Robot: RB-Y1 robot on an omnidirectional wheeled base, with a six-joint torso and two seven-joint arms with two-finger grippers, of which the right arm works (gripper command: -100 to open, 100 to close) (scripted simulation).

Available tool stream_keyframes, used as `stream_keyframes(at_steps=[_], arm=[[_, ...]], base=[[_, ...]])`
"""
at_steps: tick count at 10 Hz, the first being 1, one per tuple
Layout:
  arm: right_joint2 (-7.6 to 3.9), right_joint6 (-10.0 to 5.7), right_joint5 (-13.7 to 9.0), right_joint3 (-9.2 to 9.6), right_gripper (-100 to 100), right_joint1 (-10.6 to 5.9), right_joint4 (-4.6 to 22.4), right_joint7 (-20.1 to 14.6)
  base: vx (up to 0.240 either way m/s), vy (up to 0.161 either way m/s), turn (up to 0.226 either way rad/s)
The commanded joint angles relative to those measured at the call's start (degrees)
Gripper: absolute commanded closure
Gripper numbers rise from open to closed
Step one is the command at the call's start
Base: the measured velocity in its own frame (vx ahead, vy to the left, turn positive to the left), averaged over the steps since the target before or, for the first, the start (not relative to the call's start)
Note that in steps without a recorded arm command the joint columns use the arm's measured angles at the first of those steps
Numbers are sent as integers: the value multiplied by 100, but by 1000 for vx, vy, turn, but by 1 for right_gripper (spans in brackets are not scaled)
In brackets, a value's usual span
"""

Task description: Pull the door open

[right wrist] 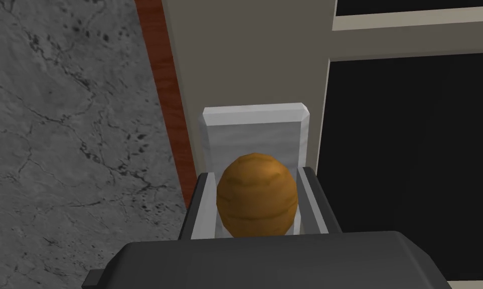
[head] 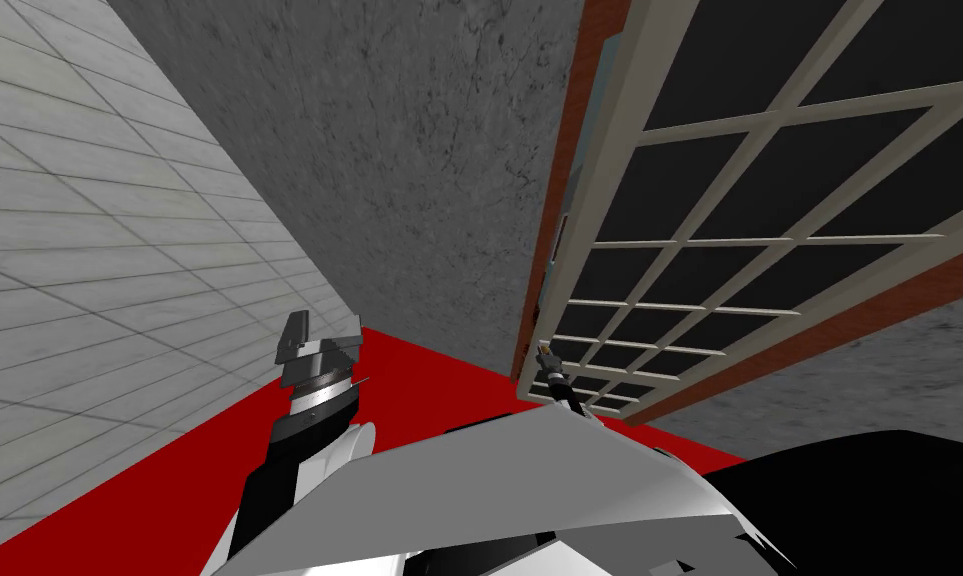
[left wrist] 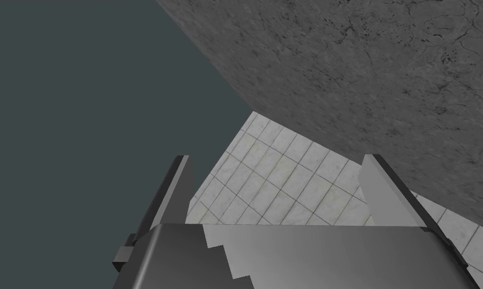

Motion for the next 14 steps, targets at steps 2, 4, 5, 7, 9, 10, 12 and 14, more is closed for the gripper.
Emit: stream_keyframes(at_steps=[2,4,5,7,9,10,12,14], arm=[[-124,-83,108,229,100,104,-40,-253],[-222,-129,181,383,100,174,-87,-420],[-260,-147,210,443,100,201,-106,-486],[-301,-186,262,541,100,266,-123,-556],[-401,-278,330,666,100,338,-157,-688],[-457,-329,367,735,100,378,-175,-761],[-587,-448,456,898,100,472,-219,-933],[-617,-442,467,919,100,499,-247,-949]], base=[[-226,-4,101],[-244,-43,114],[-230,-52,96],[-114,-5,62],[-212,-10,79],[-241,-34,106],[-254,-38,97],[-193,-48,61]])
